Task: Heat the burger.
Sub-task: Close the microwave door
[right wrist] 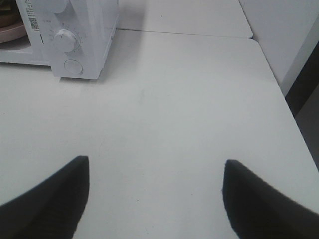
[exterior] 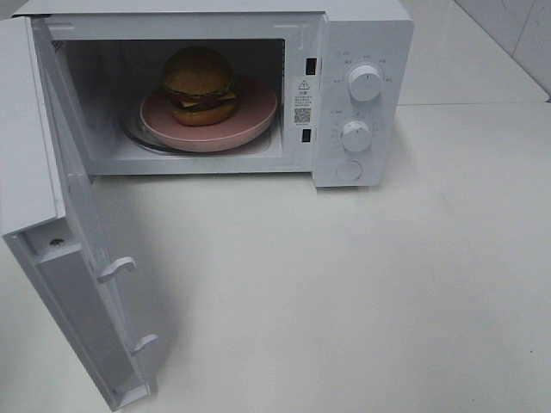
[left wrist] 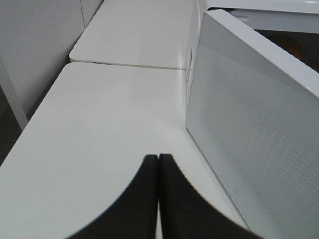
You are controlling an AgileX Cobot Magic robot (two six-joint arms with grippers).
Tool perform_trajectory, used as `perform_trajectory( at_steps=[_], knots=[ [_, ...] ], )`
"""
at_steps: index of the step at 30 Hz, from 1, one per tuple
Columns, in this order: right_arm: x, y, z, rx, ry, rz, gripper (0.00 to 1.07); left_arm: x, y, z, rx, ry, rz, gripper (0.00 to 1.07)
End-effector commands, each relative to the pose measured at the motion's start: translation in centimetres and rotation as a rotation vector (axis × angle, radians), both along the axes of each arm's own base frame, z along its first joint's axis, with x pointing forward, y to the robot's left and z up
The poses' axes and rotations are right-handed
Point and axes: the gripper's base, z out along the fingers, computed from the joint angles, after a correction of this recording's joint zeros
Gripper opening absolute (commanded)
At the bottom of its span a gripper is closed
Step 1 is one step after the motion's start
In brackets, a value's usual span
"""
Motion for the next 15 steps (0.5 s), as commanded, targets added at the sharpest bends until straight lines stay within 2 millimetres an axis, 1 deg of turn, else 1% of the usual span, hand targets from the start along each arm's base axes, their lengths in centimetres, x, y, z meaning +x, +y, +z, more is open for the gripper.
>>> perform_trajectory(
  at_steps=[1, 2, 4, 5, 7, 9, 10, 14, 15],
  knots=[
    [-0.3, 0.0, 0.0, 0.005, -0.038, -0.002, 0.71, 1.4, 0.0, -0.9, 0.000, -0.100, 0.001, 0.00],
    [-0.3, 0.0, 0.0, 0.005, -0.038, -0.002, 0.71, 1.4, 0.0, -0.9, 0.000, -0.100, 0.001, 0.00],
    [-0.3, 0.0, 0.0, 0.005, -0.038, -0.002, 0.71, 2.1, 0.0, -1.4, -0.005, -0.180, -0.003, 0.00],
    [-0.3, 0.0, 0.0, 0.005, -0.038, -0.002, 0.71, 2.1, 0.0, -1.4, -0.005, -0.180, -0.003, 0.00],
    [-0.3, 0.0, 0.0, 0.005, -0.038, -0.002, 0.71, 2.7, -0.1, -1.9, -0.030, -0.248, -0.004, 0.00],
    [-0.3, 0.0, 0.0, 0.005, -0.038, -0.002, 0.71, 2.9, -0.1, -2.0, -0.040, -0.270, -0.003, 0.00],
    [-0.3, 0.0, 0.0, 0.005, -0.038, -0.002, 0.71, 3.4, -0.1, -2.6, -0.045, -0.298, -0.002, 0.00],
    [-0.3, 0.0, 0.0, 0.005, -0.038, -0.002, 0.71, 4.0, 0.0, -3.3, -0.048, -0.342, 0.001, 0.00],
    [-0.3, 0.0, 0.0, 0.005, -0.038, -0.002, 0.71, 4.4, 0.0, -3.8, -0.047, -0.355, 0.002, 0.00]
  ],
)
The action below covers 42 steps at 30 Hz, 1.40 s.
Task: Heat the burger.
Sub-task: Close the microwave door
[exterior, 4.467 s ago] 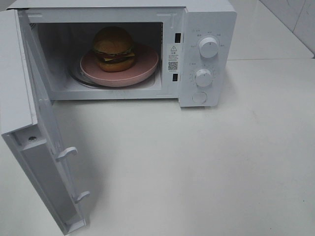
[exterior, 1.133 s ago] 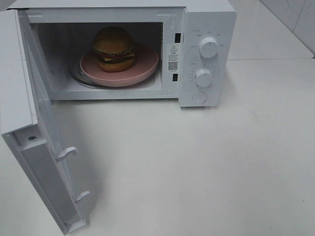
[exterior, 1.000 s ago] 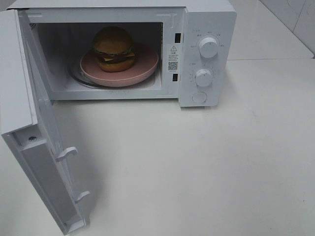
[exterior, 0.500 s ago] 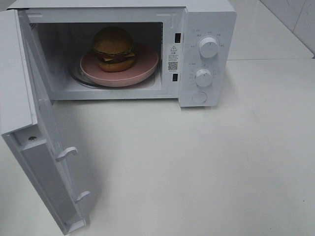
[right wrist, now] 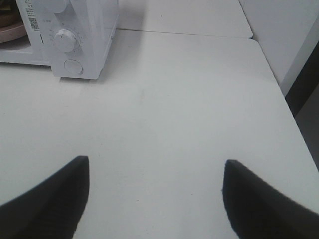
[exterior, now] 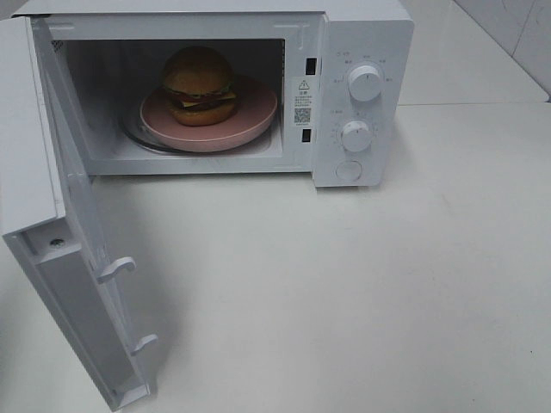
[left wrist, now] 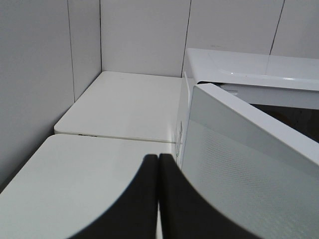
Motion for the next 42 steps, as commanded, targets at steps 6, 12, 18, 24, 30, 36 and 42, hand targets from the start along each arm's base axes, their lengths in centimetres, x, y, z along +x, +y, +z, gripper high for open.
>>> perform_trajectory(
  at_steps=[6, 12, 18, 24, 30, 36, 42],
  knots=[
    [-0.3, 0.0, 0.0, 0.005, -0.038, -0.002, 0.71, 2.1, 0.1, -1.5, -0.048, -0.014, 0.008, 0.00],
    [-0.3, 0.0, 0.0, 0.005, -0.038, -0.002, 0.71, 3.8, -0.2, -2.3, -0.015, 0.019, -0.027, 0.00],
    [-0.3, 0.0, 0.0, 0.005, -0.038, -0.002, 0.71, 5.7, -0.9, -3.6, -0.048, 0.067, -0.108, 0.00],
    [-0.3, 0.0, 0.0, 0.005, -0.038, -0.002, 0.71, 7.2, -2.1, -4.7, -0.025, 0.061, -0.242, 0.00],
    [-0.3, 0.0, 0.0, 0.005, -0.038, -0.002, 0.71, 8.4, -2.6, -6.0, -0.027, 0.088, -0.308, 0.00],
    [-0.3, 0.0, 0.0, 0.005, -0.038, -0.002, 0.71, 9.1, -3.5, -6.7, -0.006, 0.088, -0.414, 0.00],
    [-0.3, 0.0, 0.0, 0.005, -0.038, -0.002, 0.71, 9.5, -3.7, -7.6, -0.044, 0.111, -0.441, 0.00]
  ],
)
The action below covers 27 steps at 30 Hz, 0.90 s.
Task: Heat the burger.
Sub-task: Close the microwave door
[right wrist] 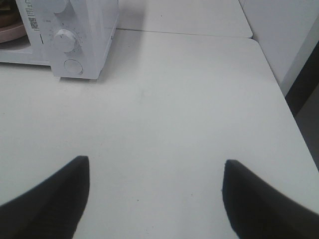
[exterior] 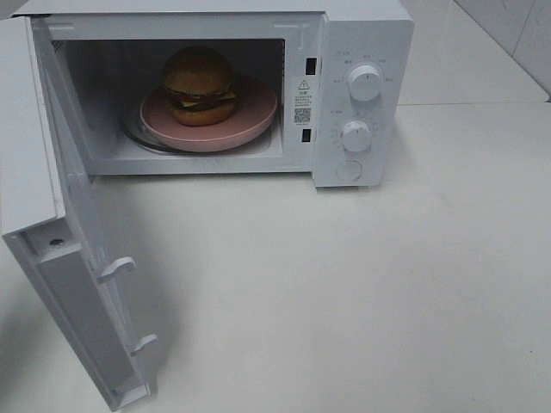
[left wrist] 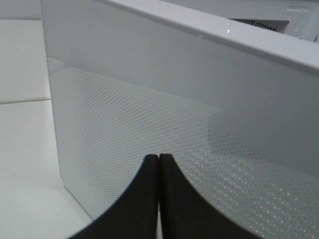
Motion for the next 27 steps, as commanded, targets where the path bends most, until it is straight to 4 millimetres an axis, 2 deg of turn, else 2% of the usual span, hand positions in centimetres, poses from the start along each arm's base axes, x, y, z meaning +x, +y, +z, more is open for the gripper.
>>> perform_trajectory(
  at_steps=[1, 6, 8, 11, 13, 19, 24, 27],
  knots=[
    [-0.3, 0.0, 0.0, 0.005, -0.038, -0.002, 0.71, 0.4, -0.1, 0.3, -0.036, -0.032, -0.011, 0.00],
    [-0.3, 0.0, 0.0, 0.005, -0.038, -0.002, 0.71, 0.8, -0.4, 0.1, -0.045, -0.013, -0.029, 0.00],
    [-0.3, 0.0, 0.0, 0.005, -0.038, -0.002, 0.71, 1.2, -1.3, 0.3, -0.013, -0.003, -0.063, 0.00],
    [-0.3, 0.0, 0.0, 0.005, -0.038, -0.002, 0.71, 1.4, -1.5, 0.3, -0.004, 0.001, -0.063, 0.00],
    [-0.3, 0.0, 0.0, 0.005, -0.038, -0.002, 0.71, 1.7, -2.7, 0.6, 0.002, 0.002, -0.069, 0.00],
    [-0.3, 0.0, 0.0, 0.005, -0.038, -0.002, 0.71, 2.3, -4.0, 0.9, -0.012, -0.014, -0.073, 0.00],
    [-0.3, 0.0, 0.0, 0.005, -0.038, -0.002, 0.71, 3.8, -6.8, 1.1, -0.040, -0.006, -0.126, 0.00],
    [-0.3, 0.0, 0.0, 0.005, -0.038, -0.002, 0.71, 4.0, -7.3, 1.1, -0.037, 0.001, -0.126, 0.00]
  ],
)
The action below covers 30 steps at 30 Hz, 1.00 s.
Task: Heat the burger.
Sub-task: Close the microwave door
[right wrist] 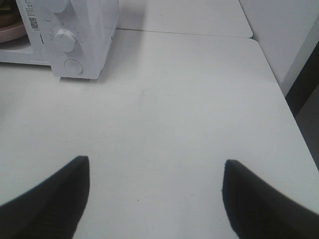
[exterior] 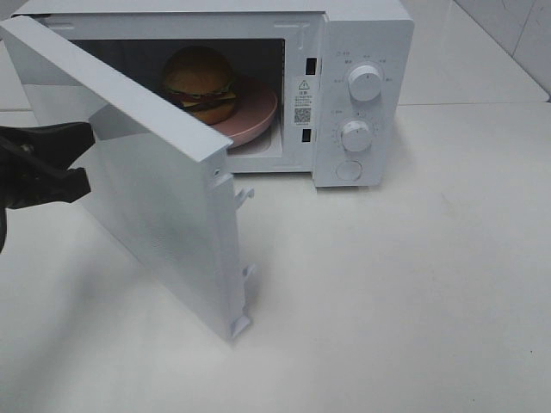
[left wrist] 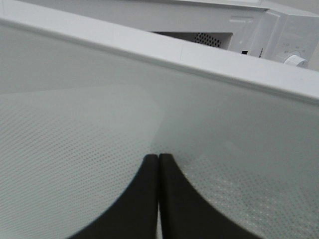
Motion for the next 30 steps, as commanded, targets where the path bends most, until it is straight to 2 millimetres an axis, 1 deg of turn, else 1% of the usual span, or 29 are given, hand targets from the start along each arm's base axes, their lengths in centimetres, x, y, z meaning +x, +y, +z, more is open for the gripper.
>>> perform_trajectory(
  at_steps=[1, 2, 3, 4, 5, 8, 10, 11, 13, 14, 15, 16, 17, 18, 19, 20, 21, 22, 23, 25, 26, 27, 29, 30],
  knots=[
    [-0.3, 0.0, 0.0, 0.005, -0.038, -0.002, 0.71, 0.9, -1.4, 0.3, -0.007, -0.002, 0.012, 0.00],
    [-0.3, 0.0, 0.0, 0.005, -0.038, -0.002, 0.71, 1.2, -2.1, 0.4, -0.011, -0.006, 0.028, 0.00],
    [-0.3, 0.0, 0.0, 0.005, -0.038, -0.002, 0.71, 1.2, -2.1, 0.4, -0.011, -0.006, 0.028, 0.00],
    [-0.3, 0.0, 0.0, 0.005, -0.038, -0.002, 0.71, 1.4, -2.6, 0.4, -0.013, -0.009, 0.033, 0.00],
    [-0.3, 0.0, 0.0, 0.005, -0.038, -0.002, 0.71, 1.7, -3.6, 0.4, -0.004, -0.008, 0.039, 0.00],
    [-0.3, 0.0, 0.0, 0.005, -0.038, -0.002, 0.71, 1.9, -4.0, 0.5, -0.004, -0.010, 0.045, 0.00],
    [-0.3, 0.0, 0.0, 0.005, -0.038, -0.002, 0.71, 2.7, -5.7, 0.5, 0.002, -0.001, 0.086, 0.00],
    [-0.3, 0.0, 0.0, 0.005, -0.038, -0.002, 0.71, 2.7, -5.7, 0.5, 0.002, -0.001, 0.086, 0.00],
    [-0.3, 0.0, 0.0, 0.005, -0.038, -0.002, 0.71, 3.4, -6.7, 0.5, -0.017, 0.007, 0.144, 0.00],
    [-0.3, 0.0, 0.0, 0.005, -0.038, -0.002, 0.71, 3.4, -6.7, 0.5, -0.017, 0.007, 0.144, 0.00],
    [-0.3, 0.0, 0.0, 0.005, -0.038, -0.002, 0.71, 3.8, -7.6, 0.7, -0.027, 0.004, 0.164, 0.00],
    [-0.3, 0.0, 0.0, 0.005, -0.038, -0.002, 0.71, 4.0, -8.0, 0.7, -0.025, 0.003, 0.170, 0.00],
    [-0.3, 0.0, 0.0, 0.005, -0.038, -0.002, 0.71, 4.0, -8.0, 0.7, -0.025, 0.003, 0.170, 0.00],
    [-0.3, 0.0, 0.0, 0.005, -0.038, -0.002, 0.71, 4.4, -9.1, 0.9, -0.018, -0.009, 0.177, 0.00],
    [-0.3, 0.0, 0.0, 0.005, -0.038, -0.002, 0.71, 4.4, -9.1, 0.9, -0.018, -0.009, 0.177, 0.00],
    [-0.3, 0.0, 0.0, 0.005, -0.038, -0.002, 0.71, 4.8, -10.0, 0.9, -0.016, -0.014, 0.188, 0.00],
    [-0.3, 0.0, 0.0, 0.005, -0.038, -0.002, 0.71, 5.0, -10.5, 1.0, -0.015, -0.016, 0.193, 0.00],
    [-0.3, 0.0, 0.0, 0.005, -0.038, -0.002, 0.71, 5.0, -10.5, 1.0, -0.015, -0.016, 0.193, 0.00],
    [-0.3, 0.0, 0.0, 0.005, -0.038, -0.002, 0.71, 5.3, -11.4, 1.0, -0.018, -0.019, 0.200, 0.00],
    [-0.3, 0.0, 0.0, 0.005, -0.038, -0.002, 0.71, 5.6, -11.7, 0.9, -0.021, -0.017, 0.205, 0.00],
    [-0.3, 0.0, 0.0, 0.005, -0.038, -0.002, 0.71, 6.0, -12.6, 0.9, -0.028, -0.014, 0.214, 0.00],
    [-0.3, 0.0, 0.0, 0.005, -0.038, -0.002, 0.71, 6.0, -12.6, 0.9, -0.028, -0.014, 0.214, 0.00],
    [-0.3, 0.0, 0.0, 0.005, -0.038, -0.002, 0.71, 6.6, -13.7, 0.9, -0.036, -0.018, 0.219, 0.00],
    [-0.3, 0.0, 0.0, 0.005, -0.038, -0.002, 0.71, 6.6, -13.7, 0.9, -0.036, -0.018, 0.219, 0.00]
  ],
)
